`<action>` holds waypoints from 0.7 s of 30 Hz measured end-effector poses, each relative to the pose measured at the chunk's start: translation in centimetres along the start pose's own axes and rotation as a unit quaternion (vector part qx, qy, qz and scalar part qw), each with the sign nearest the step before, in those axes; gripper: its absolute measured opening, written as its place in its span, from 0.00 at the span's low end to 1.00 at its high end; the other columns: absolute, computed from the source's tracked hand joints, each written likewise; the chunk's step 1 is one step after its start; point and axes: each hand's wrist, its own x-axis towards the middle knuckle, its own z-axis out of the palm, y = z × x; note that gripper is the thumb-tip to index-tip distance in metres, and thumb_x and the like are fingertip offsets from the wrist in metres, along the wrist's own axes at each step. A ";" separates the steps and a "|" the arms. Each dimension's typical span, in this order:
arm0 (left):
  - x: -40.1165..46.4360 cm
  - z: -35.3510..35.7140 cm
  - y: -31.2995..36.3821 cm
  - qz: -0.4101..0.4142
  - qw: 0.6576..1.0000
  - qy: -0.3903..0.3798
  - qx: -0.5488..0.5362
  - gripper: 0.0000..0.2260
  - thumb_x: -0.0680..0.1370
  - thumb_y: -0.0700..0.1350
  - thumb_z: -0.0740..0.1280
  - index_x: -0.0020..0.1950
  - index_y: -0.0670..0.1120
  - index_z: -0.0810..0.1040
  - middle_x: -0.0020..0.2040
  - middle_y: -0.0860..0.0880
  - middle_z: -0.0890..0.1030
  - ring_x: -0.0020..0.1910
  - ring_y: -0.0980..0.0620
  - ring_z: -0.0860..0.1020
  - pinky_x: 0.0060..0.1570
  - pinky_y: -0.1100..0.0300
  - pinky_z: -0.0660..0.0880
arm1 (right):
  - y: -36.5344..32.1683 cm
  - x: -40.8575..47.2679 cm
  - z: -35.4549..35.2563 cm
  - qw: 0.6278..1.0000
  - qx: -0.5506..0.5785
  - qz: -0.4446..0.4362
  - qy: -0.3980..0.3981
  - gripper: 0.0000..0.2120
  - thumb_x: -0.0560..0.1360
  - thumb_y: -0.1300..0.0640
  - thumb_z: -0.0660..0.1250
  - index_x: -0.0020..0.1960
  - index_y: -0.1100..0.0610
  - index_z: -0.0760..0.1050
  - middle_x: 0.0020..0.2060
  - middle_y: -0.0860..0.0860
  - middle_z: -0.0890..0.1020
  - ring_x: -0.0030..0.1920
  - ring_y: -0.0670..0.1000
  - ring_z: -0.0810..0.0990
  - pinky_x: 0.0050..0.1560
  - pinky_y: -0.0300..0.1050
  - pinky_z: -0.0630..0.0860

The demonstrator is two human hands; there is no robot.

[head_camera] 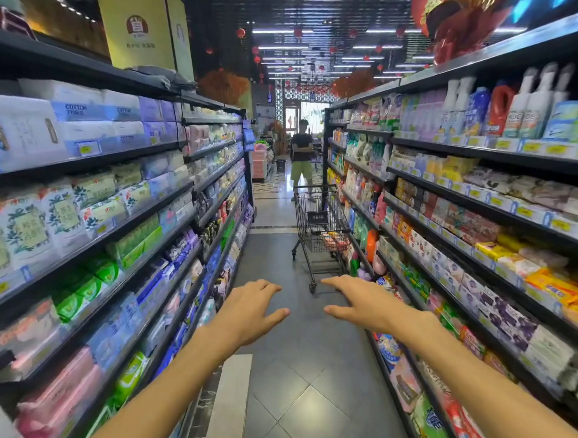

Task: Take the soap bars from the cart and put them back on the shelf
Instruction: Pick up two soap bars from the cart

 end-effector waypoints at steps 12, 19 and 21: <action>12.4 6.7 -11.2 -0.003 1.000 -0.016 0.002 0.28 0.81 0.65 0.57 0.76 0.51 0.66 0.73 0.50 0.71 0.70 0.48 0.71 0.67 0.51 0.69 | 3.9 17.0 4.4 0.999 -0.018 0.026 -0.029 0.32 0.78 0.38 0.63 0.78 0.46 0.59 0.71 0.51 0.71 0.70 0.54 0.71 0.68 0.56 0.70; 24.4 8.0 -21.0 0.007 1.000 -0.021 -0.008 0.29 0.80 0.65 0.58 0.76 0.51 0.67 0.72 0.49 0.72 0.70 0.47 0.71 0.67 0.48 0.70 | 5.4 32.2 4.8 0.999 -0.015 0.036 -0.036 0.33 0.77 0.38 0.64 0.77 0.48 0.61 0.69 0.53 0.73 0.69 0.55 0.73 0.67 0.58 0.71; 27.9 8.7 -23.4 0.009 1.000 -0.027 -0.008 0.29 0.80 0.65 0.58 0.76 0.51 0.67 0.71 0.49 0.72 0.70 0.47 0.72 0.67 0.48 0.70 | 6.3 36.0 4.9 0.999 -0.014 0.038 -0.034 0.33 0.77 0.38 0.64 0.77 0.48 0.61 0.69 0.52 0.73 0.67 0.55 0.74 0.66 0.57 0.72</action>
